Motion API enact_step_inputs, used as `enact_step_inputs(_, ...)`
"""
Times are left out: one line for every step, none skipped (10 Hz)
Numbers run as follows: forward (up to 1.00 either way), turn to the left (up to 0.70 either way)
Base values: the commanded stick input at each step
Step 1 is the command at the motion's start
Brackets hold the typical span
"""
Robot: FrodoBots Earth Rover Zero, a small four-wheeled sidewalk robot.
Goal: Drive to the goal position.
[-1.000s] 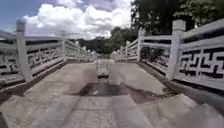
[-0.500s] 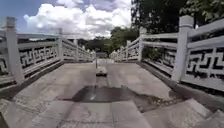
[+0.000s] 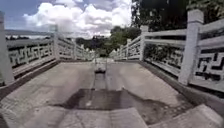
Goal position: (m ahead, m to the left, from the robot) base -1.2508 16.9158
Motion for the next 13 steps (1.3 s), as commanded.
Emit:
enact_step_inputs(0.45,0.0)
enact_step_inputs(0.45,0.0)
enact_step_inputs(0.45,0.0)
enact_step_inputs(0.45,0.0)
enact_step_inputs(0.45,0.0)
enact_step_inputs(0.45,0.0)
enact_step_inputs(0.45,0.0)
enact_step_inputs(0.45,0.0)
enact_step_inputs(0.45,0.0)
enact_step_inputs(0.45,0.0)
enact_step_inputs(0.45,0.0)
enact_step_inputs(0.45,0.0)
enact_step_inputs(0.45,0.0)
